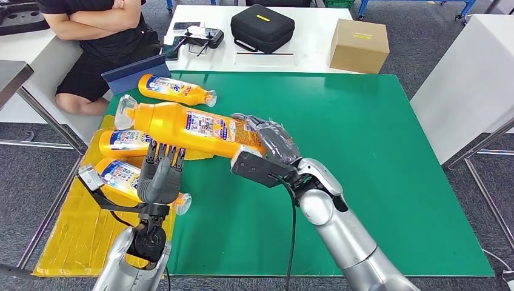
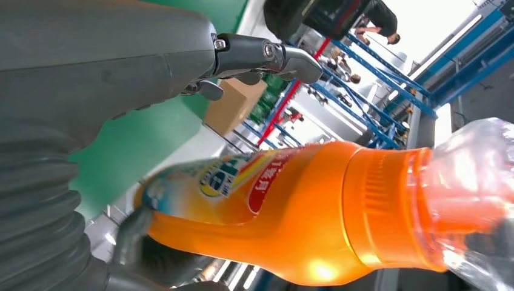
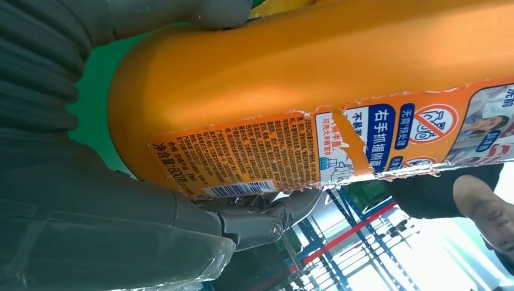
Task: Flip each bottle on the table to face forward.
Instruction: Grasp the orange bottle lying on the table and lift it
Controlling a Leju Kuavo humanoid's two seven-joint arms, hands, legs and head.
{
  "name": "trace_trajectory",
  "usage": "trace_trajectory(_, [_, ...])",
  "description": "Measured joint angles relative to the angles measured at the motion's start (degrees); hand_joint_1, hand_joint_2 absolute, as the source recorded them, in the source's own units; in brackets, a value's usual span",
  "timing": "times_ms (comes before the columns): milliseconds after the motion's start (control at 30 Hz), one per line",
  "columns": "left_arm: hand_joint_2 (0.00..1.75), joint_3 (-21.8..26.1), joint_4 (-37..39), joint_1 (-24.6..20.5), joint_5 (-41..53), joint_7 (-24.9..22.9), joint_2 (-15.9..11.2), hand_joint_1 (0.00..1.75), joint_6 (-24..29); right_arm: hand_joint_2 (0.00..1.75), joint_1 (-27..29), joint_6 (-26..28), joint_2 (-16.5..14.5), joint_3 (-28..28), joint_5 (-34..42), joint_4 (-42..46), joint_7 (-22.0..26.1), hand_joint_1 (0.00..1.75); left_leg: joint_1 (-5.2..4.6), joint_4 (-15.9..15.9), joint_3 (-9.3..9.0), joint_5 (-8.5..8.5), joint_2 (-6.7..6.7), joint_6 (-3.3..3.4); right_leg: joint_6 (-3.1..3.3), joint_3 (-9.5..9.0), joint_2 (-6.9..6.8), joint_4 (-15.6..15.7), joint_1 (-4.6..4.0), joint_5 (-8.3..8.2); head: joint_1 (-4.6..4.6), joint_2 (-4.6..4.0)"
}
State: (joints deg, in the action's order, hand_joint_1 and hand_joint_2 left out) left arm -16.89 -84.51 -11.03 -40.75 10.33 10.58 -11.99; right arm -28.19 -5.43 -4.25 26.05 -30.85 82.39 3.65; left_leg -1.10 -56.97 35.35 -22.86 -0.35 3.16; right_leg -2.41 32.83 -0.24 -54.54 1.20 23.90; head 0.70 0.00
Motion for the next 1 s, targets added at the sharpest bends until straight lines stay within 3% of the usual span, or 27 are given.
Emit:
trace_trajectory(567, [1.75, 0.04, 3.66, -5.35, -0.83, -0.43, 2.21, 0.00, 0.11, 1.75, -0.92, 0.22, -3.25, 2.91, 4.49, -5.97, 0.67, 1.75, 0.00, 0.00, 0.00, 0.00, 0.00, 0.00, 0.00, -0.01, 0.00, 0.00, 0.00, 0.00, -0.01, 0.00])
trace_trajectory(1000, [1.75, 0.20, 4.71, -6.20, -0.47, 0.53, 2.32, 0.00, 1.61, 1.75, -1.04, 0.48, -5.10, 3.17, 4.67, -8.79, 0.07, 1.75, 0.00, 0.00, 0.00, 0.00, 0.01, 0.00, 0.00, 0.01, 0.01, 0.00, 0.00, 0.00, -0.02, 0.00])
